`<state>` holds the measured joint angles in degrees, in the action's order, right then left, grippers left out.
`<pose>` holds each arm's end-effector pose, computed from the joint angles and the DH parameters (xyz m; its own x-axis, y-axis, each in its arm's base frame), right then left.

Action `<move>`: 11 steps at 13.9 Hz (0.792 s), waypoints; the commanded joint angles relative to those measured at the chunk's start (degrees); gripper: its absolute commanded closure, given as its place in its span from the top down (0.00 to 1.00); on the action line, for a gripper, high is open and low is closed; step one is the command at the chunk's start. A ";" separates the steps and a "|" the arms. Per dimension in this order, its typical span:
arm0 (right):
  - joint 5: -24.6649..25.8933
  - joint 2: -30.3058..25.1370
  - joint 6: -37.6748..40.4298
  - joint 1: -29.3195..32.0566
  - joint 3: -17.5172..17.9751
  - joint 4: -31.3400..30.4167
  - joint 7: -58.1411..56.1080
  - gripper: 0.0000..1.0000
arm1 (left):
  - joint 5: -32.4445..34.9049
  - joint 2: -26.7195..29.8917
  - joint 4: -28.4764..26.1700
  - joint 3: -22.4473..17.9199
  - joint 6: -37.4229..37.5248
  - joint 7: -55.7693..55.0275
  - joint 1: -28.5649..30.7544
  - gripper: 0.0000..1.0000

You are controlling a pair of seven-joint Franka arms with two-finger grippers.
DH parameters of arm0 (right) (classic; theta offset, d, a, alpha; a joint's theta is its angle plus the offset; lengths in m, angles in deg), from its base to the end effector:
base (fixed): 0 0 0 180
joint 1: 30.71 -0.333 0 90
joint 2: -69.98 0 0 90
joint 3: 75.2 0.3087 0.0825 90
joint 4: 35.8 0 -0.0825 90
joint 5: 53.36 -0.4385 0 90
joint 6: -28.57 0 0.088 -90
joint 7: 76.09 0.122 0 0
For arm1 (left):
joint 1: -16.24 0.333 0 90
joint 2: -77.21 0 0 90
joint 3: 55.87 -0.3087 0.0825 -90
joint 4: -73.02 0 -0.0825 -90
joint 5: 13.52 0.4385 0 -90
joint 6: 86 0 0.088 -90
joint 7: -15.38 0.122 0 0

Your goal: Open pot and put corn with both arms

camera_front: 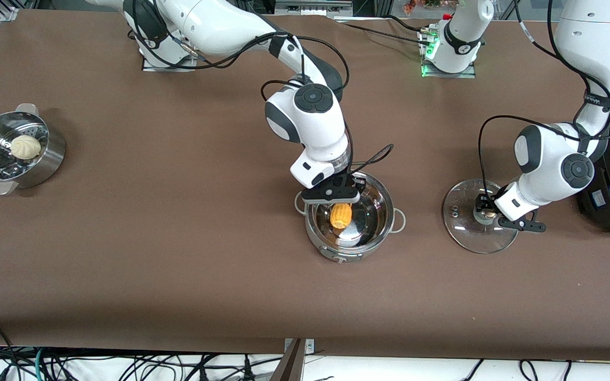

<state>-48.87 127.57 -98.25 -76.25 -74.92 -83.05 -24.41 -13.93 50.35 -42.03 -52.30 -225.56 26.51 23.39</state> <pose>0.6152 0.6252 0.3162 0.9522 -0.1044 0.2872 -0.0313 -0.9682 -0.2480 0.6304 0.0385 0.1520 0.9922 -0.1204 -0.0333 -0.1191 -0.9921 0.0397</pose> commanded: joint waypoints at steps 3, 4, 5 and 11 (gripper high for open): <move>0.88 2.09 -0.97 -0.34 -0.55 2.59 1.05 0.14 | 0.50 -0.29 1.14 0.56 0.34 -0.23 0.58 0.89; 0.96 2.09 -0.97 -0.42 -0.55 2.59 1.05 0.21 | 0.50 -0.29 1.14 0.56 0.34 -0.23 0.58 0.89; 0.96 2.09 -0.97 -0.42 -0.46 2.51 1.05 0.31 | 0.50 -0.29 1.14 0.56 0.34 -0.23 0.67 0.91; 3.76 2.01 -0.36 -1.83 -0.37 1.63 0.79 1.00 | 0.41 3.74 1.05 0.56 3.75 -0.32 0.93 1.00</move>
<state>-47.71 128.57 -99.07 -76.93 -75.20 -83.05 -24.41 -13.93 50.84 -41.10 -52.30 -225.20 26.39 23.54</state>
